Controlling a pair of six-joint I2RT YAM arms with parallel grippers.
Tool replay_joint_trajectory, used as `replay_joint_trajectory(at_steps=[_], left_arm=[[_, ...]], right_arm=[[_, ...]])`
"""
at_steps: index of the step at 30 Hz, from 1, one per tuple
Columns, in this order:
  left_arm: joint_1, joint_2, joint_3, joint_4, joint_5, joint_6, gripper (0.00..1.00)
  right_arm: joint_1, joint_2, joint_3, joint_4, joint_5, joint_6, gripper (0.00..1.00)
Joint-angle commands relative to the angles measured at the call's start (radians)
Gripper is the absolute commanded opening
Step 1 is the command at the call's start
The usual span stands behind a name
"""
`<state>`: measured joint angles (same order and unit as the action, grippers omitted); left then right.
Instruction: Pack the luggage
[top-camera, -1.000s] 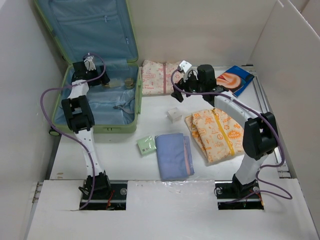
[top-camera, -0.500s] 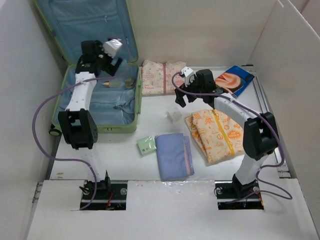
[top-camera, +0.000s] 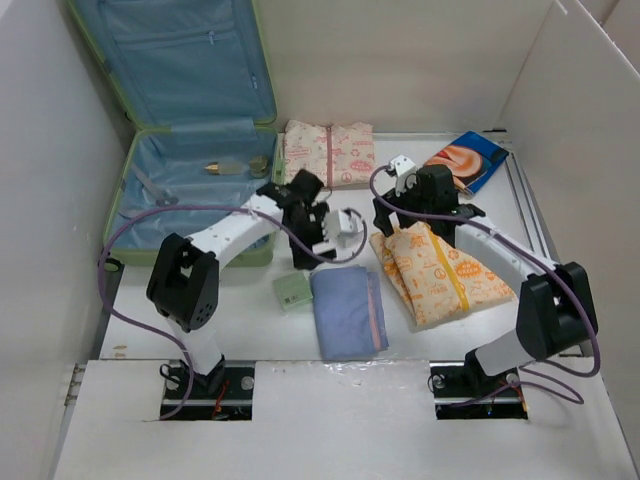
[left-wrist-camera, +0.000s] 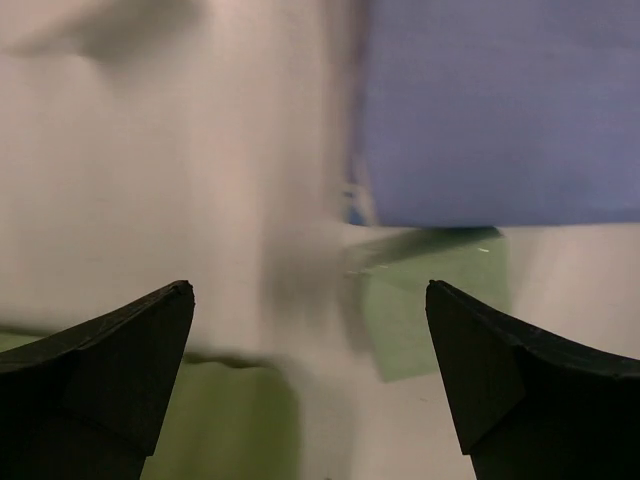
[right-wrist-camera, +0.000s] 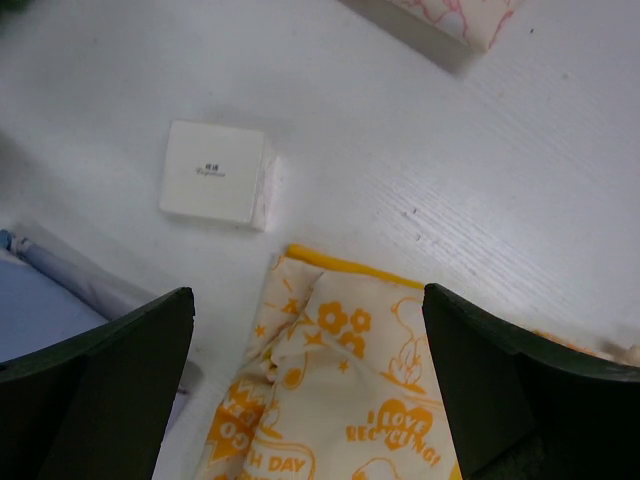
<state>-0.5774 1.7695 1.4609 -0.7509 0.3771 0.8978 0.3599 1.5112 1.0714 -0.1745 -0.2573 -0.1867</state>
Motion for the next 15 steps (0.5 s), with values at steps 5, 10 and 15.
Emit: replay_joint_trajectory(at_steps=[5,10,15], left_arm=[[-0.067,-0.206,-0.275,0.107,-0.138,-0.253,1.0],[-0.067,-0.217,-0.39,0.166,-0.138,-0.289,1.0],[-0.076,-0.226,-0.494,0.208,-0.173,-0.266,1.0]], right_arm=[[0.043,-0.152,-0.152,0.047,0.049,0.041,1.0],[0.065,-0.223,-0.226,0.059,0.067,0.072,1.0],[0.065,-0.258,-0.269,0.059,0.09,0.107,1.0]])
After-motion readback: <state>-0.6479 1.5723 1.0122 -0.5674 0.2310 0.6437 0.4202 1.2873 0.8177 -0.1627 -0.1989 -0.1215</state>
